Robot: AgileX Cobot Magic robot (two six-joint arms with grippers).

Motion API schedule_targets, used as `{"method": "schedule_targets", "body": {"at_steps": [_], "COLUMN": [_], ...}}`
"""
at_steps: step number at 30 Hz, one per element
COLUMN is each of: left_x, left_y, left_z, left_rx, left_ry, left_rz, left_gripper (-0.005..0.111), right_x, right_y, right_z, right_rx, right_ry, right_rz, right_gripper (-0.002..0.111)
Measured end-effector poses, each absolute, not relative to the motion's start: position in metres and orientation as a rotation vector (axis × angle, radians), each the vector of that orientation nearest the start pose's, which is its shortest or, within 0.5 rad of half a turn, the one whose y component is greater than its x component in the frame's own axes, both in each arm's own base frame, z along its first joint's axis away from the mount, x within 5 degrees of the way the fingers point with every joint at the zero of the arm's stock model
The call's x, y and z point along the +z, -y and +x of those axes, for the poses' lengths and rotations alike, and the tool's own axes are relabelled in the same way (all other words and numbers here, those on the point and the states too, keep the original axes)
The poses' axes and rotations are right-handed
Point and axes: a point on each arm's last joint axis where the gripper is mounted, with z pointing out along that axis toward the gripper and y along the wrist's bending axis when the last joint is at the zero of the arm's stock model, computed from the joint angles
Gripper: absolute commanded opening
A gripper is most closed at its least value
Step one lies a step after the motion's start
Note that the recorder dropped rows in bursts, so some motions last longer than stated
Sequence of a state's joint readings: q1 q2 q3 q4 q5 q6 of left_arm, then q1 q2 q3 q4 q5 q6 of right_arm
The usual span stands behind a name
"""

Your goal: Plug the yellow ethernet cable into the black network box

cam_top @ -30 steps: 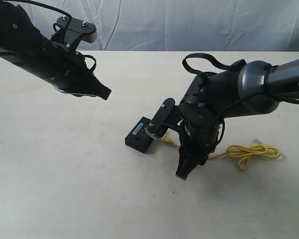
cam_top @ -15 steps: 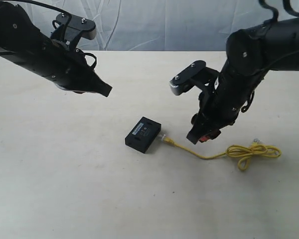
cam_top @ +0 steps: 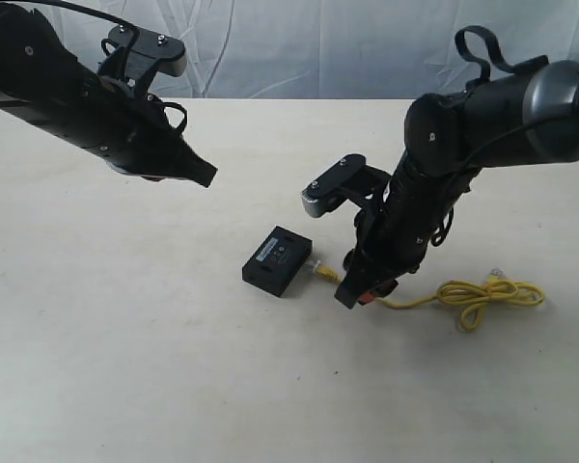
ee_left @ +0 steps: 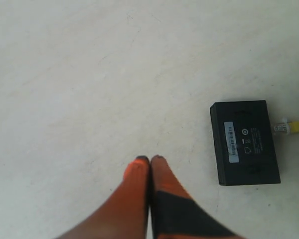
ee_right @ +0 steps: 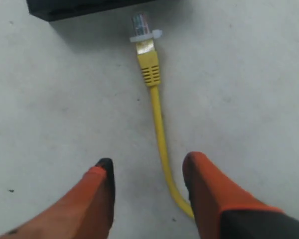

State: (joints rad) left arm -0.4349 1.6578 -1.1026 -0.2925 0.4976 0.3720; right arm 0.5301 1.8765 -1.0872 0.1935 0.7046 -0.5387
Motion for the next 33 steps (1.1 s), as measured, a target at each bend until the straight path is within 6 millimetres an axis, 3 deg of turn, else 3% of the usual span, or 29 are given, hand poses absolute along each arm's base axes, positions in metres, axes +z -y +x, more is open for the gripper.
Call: {"method": "schedule_targets", "body": {"at_steps": [19,22,26,33], "left_x": [0.235,0.235,0.235,0.235], "left_y": [0.159,0.159,0.159,0.159], "left_z": [0.312,0.312,0.313,0.313], "left_rx": [-0.302,-0.302,-0.301,-0.301], "left_ry": [-2.413,-2.413,-2.408,-2.408], "left_rz": [0.735,0.735,0.732,0.732], "left_gripper": [0.000,0.000,0.000,0.000], "right_x": [0.116,0.115,0.114,0.115], "right_y": [-0.187,-0.187,-0.187,-0.185], "right_z": [0.298,0.298,0.298,0.300], "right_rx": [0.179,0.178,0.172,0.139], "right_ry": [-2.640,-2.639,-2.634,-2.615], "right_rz": [-1.375,-1.380,-1.390,-1.424], "right_gripper": [0.045,0.034,-0.001,0.000]}}
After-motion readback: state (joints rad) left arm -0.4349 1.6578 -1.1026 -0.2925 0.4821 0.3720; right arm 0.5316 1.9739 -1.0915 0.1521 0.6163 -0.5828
